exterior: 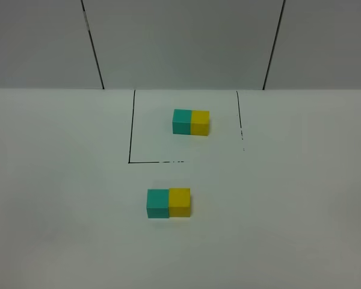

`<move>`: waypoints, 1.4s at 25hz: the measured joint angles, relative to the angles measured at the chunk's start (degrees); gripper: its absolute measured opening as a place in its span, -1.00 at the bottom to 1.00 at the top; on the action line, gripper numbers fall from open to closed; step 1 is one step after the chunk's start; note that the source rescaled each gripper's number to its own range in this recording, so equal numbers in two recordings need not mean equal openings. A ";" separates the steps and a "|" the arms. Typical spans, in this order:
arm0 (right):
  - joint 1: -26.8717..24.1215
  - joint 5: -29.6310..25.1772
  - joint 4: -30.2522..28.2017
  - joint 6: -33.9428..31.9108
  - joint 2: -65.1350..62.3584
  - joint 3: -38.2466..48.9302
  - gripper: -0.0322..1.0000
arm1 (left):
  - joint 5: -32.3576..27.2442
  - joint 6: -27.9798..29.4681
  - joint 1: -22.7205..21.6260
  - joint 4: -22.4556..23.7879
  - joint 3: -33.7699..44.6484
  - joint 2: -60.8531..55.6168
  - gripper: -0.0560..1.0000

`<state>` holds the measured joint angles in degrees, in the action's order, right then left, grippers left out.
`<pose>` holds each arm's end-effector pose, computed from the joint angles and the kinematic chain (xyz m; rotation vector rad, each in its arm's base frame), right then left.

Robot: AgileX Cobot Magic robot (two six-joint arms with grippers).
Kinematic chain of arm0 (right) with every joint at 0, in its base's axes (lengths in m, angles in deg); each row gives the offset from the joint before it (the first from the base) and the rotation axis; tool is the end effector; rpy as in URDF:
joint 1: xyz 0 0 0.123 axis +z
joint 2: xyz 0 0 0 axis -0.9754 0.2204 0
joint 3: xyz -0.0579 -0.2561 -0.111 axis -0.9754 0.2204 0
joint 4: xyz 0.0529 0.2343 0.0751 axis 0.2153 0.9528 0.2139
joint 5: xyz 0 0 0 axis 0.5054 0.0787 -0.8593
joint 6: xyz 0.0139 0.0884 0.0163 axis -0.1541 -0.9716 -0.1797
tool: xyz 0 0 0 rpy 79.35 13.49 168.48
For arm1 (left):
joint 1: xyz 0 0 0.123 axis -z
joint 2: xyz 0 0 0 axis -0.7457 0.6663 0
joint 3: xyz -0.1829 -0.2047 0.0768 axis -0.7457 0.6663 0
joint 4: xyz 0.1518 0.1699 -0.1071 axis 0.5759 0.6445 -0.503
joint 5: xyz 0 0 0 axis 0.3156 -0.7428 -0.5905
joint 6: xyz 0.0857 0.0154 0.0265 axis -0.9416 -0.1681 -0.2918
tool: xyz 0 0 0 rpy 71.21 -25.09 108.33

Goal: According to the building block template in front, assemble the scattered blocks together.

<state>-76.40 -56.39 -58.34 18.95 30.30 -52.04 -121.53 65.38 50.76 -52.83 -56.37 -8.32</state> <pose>-0.0062 0.0045 0.2778 -0.0808 2.0299 0.0387 -0.0089 -0.0131 0.2786 0.2831 2.0167 -0.0910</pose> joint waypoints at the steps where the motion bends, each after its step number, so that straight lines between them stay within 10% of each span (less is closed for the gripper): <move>1: -0.06 0.00 0.00 -0.11 0.00 0.00 1.00 | 0.00 0.00 0.00 0.00 0.00 0.00 0.98; 35: -0.06 0.00 1.51 1.95 0.00 0.00 1.00 | 0.00 0.00 0.00 0.00 0.00 0.00 0.98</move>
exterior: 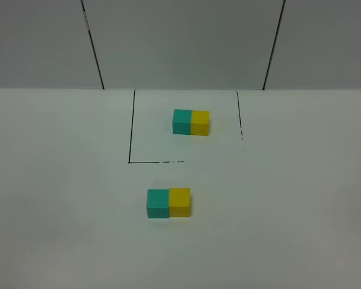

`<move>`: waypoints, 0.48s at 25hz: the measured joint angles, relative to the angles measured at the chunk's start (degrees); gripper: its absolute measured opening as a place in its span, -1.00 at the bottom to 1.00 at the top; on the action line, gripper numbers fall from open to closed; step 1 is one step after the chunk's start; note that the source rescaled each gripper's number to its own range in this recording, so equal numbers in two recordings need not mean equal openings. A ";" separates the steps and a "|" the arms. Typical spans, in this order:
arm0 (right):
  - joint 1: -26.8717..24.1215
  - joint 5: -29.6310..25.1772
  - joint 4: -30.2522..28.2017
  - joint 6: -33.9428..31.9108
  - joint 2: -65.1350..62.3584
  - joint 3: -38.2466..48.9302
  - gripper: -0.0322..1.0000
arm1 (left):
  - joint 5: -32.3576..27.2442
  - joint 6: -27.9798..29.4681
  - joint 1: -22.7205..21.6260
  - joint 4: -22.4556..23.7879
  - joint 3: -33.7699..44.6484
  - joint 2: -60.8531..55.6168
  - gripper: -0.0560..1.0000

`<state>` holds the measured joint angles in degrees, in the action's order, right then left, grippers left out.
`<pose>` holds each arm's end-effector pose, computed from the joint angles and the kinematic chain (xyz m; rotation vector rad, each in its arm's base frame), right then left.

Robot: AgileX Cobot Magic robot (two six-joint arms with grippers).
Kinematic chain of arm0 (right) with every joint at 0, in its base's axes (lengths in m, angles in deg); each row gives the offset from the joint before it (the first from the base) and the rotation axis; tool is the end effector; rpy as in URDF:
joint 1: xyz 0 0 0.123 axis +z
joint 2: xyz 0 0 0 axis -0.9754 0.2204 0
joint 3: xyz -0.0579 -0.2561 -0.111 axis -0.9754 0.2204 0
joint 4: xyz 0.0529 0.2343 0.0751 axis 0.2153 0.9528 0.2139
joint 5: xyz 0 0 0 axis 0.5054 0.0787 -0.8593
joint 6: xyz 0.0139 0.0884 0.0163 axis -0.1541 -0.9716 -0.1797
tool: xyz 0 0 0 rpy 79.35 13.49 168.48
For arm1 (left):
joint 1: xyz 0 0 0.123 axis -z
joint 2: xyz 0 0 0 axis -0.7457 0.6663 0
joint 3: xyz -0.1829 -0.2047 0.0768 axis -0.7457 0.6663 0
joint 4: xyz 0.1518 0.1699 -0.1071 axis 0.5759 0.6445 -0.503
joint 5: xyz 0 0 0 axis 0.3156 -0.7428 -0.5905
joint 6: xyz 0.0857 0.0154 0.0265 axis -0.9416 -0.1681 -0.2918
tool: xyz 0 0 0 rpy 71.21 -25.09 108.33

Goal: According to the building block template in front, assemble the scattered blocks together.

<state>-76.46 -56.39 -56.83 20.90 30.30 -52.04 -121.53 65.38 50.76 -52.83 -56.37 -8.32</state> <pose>-0.0063 0.0066 0.2779 -0.1155 2.0269 0.0481 -0.0089 -0.0131 0.2786 0.2831 2.0167 -0.0910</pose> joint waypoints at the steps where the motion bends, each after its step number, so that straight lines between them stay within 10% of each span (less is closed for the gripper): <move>1: 0.00 0.00 0.02 0.02 0.00 0.00 1.00 | 0.00 0.00 0.00 0.00 0.00 0.00 0.98; 12: 0.00 0.00 0.07 0.02 0.00 0.00 1.00 | 0.00 0.00 0.00 0.00 0.00 0.00 0.98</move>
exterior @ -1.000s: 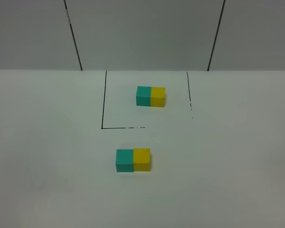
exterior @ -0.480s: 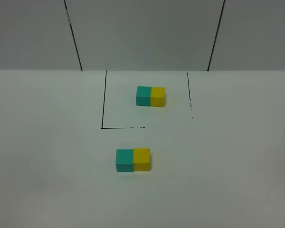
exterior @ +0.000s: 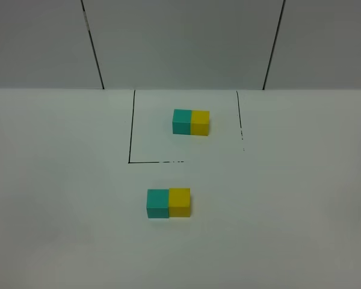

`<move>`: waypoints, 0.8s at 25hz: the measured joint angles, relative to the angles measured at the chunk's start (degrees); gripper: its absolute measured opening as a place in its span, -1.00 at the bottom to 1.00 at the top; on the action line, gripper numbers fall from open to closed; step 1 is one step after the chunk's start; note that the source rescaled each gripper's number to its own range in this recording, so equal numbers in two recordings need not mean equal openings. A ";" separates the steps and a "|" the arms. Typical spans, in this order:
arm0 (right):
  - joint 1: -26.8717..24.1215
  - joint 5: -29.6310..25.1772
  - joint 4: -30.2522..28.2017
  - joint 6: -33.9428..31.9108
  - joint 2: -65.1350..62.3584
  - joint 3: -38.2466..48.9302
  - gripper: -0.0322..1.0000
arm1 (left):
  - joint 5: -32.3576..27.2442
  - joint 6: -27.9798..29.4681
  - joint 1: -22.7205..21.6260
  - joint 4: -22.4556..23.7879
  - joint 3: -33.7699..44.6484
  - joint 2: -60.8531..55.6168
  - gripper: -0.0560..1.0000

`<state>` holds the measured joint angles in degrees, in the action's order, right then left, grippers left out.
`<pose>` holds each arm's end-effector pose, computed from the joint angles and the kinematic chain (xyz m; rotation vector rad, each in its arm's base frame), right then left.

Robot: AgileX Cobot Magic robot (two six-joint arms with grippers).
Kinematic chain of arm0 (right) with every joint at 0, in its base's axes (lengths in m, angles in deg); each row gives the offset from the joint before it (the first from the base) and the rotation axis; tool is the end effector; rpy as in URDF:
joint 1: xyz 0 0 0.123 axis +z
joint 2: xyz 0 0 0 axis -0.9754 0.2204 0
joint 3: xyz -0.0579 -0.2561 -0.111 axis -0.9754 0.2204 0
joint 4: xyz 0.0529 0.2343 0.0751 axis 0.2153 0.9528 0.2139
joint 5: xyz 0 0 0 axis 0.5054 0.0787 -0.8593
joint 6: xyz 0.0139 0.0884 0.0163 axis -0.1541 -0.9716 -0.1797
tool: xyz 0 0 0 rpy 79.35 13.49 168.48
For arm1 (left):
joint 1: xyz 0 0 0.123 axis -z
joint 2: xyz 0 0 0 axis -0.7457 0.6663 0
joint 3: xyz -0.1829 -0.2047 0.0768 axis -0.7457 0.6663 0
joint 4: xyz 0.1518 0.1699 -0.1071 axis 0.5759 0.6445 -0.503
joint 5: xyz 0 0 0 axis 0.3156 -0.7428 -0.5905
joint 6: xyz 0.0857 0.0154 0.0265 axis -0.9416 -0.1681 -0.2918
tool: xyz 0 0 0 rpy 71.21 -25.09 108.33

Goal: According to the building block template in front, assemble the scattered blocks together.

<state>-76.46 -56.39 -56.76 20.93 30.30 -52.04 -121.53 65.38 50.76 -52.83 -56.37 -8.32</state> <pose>-0.0063 0.0067 0.2780 -0.1161 2.0268 0.0492 -0.0089 -0.0131 0.2786 0.2831 2.0167 -0.0910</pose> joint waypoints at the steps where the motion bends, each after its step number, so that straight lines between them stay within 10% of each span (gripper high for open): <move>1: 0.00 0.00 0.00 0.00 0.00 0.00 1.00 | 0.00 0.00 0.00 0.00 0.00 0.00 0.98; 20: 0.00 0.00 0.08 0.12 0.00 0.00 1.00 | 0.00 0.00 0.00 0.00 0.00 0.00 0.98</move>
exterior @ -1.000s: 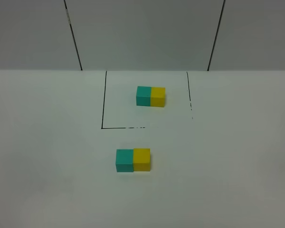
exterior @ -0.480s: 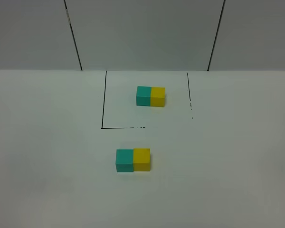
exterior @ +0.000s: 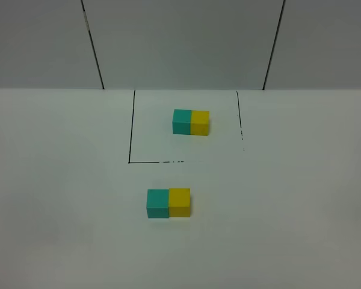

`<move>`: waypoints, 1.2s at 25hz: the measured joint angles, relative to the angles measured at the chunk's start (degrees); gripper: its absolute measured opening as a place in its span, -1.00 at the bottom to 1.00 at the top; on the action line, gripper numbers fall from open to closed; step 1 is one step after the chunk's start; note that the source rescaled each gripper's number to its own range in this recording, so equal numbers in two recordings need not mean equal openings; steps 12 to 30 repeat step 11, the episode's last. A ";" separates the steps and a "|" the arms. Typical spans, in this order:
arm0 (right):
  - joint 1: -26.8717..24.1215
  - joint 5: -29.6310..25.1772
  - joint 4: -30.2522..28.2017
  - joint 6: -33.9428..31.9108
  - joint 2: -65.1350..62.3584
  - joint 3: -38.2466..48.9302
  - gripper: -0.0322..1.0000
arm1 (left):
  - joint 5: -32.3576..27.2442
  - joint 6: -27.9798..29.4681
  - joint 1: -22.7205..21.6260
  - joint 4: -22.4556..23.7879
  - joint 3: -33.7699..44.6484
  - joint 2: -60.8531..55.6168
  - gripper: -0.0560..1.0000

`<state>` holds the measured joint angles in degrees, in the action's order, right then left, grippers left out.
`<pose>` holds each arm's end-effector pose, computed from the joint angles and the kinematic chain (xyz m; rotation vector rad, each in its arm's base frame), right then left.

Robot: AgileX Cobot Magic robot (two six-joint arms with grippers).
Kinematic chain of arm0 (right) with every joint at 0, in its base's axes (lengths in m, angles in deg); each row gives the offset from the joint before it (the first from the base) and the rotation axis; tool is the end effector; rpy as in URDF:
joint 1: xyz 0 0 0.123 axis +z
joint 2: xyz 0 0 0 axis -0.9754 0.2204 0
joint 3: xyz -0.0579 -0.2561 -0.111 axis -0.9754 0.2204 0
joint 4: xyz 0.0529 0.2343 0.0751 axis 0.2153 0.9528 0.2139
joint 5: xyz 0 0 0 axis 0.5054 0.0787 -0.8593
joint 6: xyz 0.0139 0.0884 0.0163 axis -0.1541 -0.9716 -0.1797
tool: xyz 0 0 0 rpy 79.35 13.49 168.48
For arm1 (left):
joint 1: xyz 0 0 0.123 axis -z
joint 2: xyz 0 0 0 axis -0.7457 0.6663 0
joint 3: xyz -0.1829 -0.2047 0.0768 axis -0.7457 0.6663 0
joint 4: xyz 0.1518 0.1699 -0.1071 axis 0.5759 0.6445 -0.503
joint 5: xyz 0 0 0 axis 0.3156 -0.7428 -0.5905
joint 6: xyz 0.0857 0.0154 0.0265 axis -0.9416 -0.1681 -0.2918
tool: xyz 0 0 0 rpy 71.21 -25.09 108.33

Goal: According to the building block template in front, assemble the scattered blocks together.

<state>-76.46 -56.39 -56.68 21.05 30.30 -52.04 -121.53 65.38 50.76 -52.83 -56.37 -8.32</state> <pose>-0.0063 0.0068 0.2780 -0.1183 2.0266 0.0496 -0.0089 -0.0131 0.2786 0.2831 2.0167 -0.0910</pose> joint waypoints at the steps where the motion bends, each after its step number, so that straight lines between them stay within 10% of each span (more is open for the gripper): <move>1: 0.00 0.00 -0.15 -0.31 0.00 0.00 1.00 | 0.00 0.00 0.00 0.00 0.00 0.00 0.98; 30: 0.00 0.00 -2.86 -4.69 0.00 0.00 1.00 | 0.00 0.00 0.00 0.00 0.00 0.00 0.98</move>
